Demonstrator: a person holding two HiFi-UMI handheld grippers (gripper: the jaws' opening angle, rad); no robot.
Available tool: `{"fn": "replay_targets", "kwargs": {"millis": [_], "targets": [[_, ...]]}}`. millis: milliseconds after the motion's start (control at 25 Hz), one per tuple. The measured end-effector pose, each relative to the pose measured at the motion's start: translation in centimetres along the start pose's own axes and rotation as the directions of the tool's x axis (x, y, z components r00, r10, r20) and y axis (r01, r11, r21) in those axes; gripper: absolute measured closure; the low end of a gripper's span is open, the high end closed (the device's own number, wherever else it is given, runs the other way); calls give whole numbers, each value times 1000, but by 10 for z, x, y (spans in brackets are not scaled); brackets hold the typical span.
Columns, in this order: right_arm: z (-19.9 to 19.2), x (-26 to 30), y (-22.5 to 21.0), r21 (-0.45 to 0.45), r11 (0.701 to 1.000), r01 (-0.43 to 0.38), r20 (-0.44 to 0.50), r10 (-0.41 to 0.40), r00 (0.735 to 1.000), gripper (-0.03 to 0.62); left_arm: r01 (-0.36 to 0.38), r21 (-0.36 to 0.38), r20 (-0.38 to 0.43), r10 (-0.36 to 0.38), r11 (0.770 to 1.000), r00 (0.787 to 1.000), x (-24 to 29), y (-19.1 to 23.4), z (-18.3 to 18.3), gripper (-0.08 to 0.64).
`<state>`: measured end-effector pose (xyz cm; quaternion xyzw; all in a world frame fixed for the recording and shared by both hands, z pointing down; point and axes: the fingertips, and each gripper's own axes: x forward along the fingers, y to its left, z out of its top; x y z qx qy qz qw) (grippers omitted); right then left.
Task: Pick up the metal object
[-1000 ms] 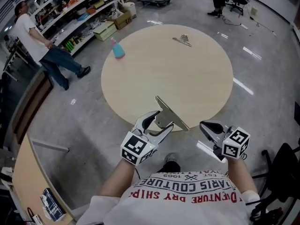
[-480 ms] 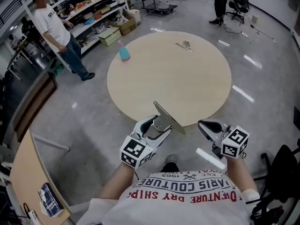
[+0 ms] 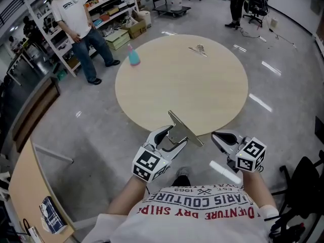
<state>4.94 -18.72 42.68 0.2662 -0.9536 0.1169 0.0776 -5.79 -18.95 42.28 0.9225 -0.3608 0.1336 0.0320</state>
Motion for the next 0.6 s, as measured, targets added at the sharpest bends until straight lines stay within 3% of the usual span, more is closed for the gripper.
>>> {"fn": "replay_targets", "kwargs": {"millis": [600], "targets": [[1, -6, 8, -4, 1000, -7, 10, 7, 1000, 592, -3, -19, -2, 3, 1000, 1000, -4, -9, 0, 281]]}}
